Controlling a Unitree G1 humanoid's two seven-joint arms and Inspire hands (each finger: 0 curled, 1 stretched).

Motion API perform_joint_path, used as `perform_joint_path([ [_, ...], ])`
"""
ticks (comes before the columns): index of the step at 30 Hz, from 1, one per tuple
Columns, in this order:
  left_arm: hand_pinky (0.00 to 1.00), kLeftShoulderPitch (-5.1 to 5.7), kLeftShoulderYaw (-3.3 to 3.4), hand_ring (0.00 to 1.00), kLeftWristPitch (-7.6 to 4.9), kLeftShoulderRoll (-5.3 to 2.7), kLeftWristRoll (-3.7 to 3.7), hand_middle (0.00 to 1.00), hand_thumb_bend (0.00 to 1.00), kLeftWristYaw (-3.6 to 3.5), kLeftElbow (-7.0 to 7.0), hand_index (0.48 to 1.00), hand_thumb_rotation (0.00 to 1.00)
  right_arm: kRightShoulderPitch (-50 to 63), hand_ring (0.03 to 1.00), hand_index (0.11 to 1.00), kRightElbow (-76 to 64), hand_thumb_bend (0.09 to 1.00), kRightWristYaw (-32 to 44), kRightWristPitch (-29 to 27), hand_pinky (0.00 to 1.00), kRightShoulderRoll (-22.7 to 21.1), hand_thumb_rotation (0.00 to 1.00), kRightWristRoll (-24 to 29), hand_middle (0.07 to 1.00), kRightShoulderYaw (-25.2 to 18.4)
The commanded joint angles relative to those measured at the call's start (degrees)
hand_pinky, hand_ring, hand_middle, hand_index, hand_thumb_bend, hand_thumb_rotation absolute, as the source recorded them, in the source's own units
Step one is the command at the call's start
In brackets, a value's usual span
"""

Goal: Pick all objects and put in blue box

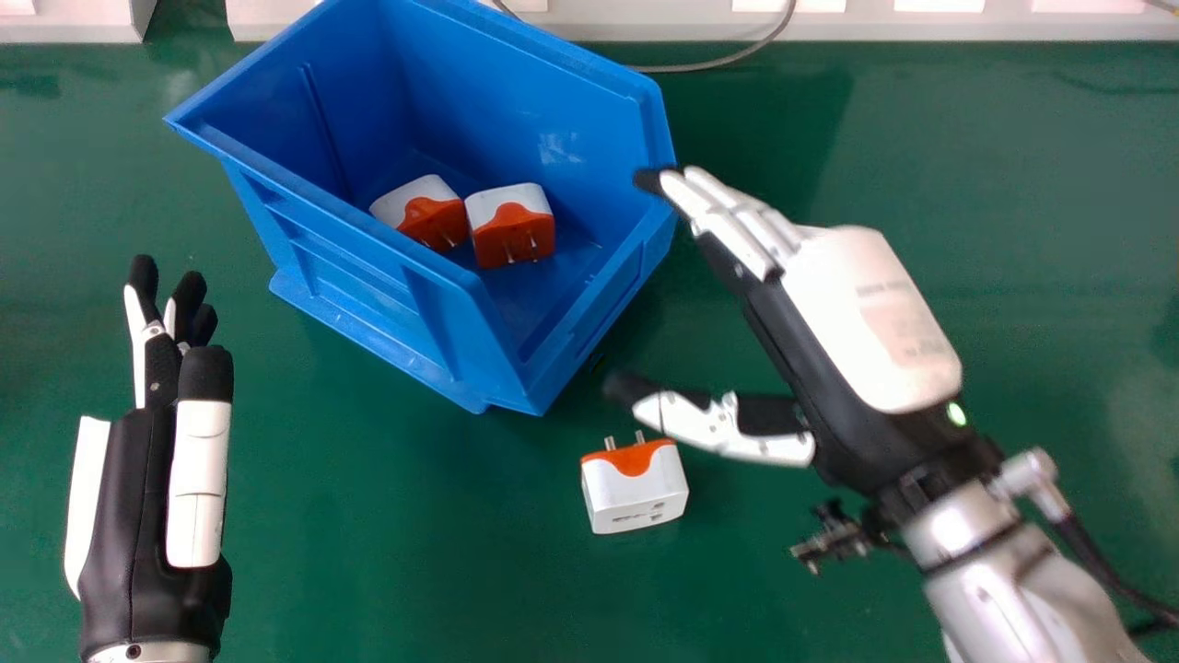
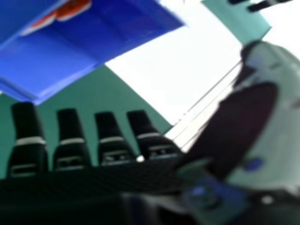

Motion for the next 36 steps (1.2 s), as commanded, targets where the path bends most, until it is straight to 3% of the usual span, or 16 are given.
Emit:
perform_joint_path([
  [1, 1.00, 0.03, 0.26, 1.00, -1.21, 0.58, -0.12, 1.00, 0.86, -0.10, -0.56, 1.000, 1.00, 2.19, 0.847, 0.872, -2.38, 0.336, 0.34, -1.78, 0.72, -0.73, 0.68, 0.93, 0.889, -1.21],
  [7, 1.00, -0.47, 0.39, 1.00, -1.19, 0.86, 0.01, 1.00, 0.86, -0.22, -0.45, 1.000, 1.00, 5.85, 0.825, 0.850, -0.82, 0.365, 0.35, -3.33, 0.70, -0.96, 0.64, -1.36, 0.866, -0.83],
  [12, 1.00, -0.63, 0.24, 1.00, -1.10, 0.66, 0.54, 1.00, 0.85, 0.41, -0.81, 1.000, 1.00, 4.83, 0.801, 0.823, 3.59, 0.382, 0.13, -5.21, 0.67, -0.71, 0.65, -2.90, 0.845, 0.42],
  [17, 1.00, -0.63, 0.20, 1.00, -0.87, 0.94, 0.35, 1.00, 0.86, 0.24, -0.89, 1.000, 1.00, 2.67, 0.795, 0.815, 7.35, 0.384, -0.16, -5.46, 0.67, -0.75, 0.63, -5.92, 0.839, 1.75],
  [22, 1.00, -0.77, 0.26, 1.00, -0.74, 1.07, -0.04, 1.00, 0.87, 0.12, -0.96, 1.000, 1.00, -0.66, 0.808, 0.825, 11.64, 0.363, 0.05, -4.58, 0.69, -0.48, 0.68, -8.79, 0.849, 3.50],
  [26, 1.00, -0.94, 0.17, 1.00, -0.53, 1.15, -0.56, 1.00, 0.88, -0.09, -1.13, 1.000, 1.00, -3.45, 0.795, 0.814, 15.31, 0.367, -0.33, -4.02, 0.67, 0.08, 0.65, -10.35, 0.836, 4.78],
  [30, 1.00, -0.96, 0.10, 1.00, -0.29, 1.06, -0.10, 1.00, 0.89, 0.26, -1.42, 1.000, 1.00, -6.56, 0.792, 0.810, 18.70, 0.363, 0.41, -2.53, 0.68, 0.53, 0.61, -11.76, 0.831, 6.23],
  [36, 1.00, -1.06, 0.15, 1.00, -0.23, 1.06, -0.52, 1.00, 0.90, 0.21, -1.56, 1.000, 1.00, -11.06, 0.803, 0.812, 22.71, 0.363, 2.14, -0.50, 0.68, 0.73, 0.54, -12.70, 0.839, 8.35],
])
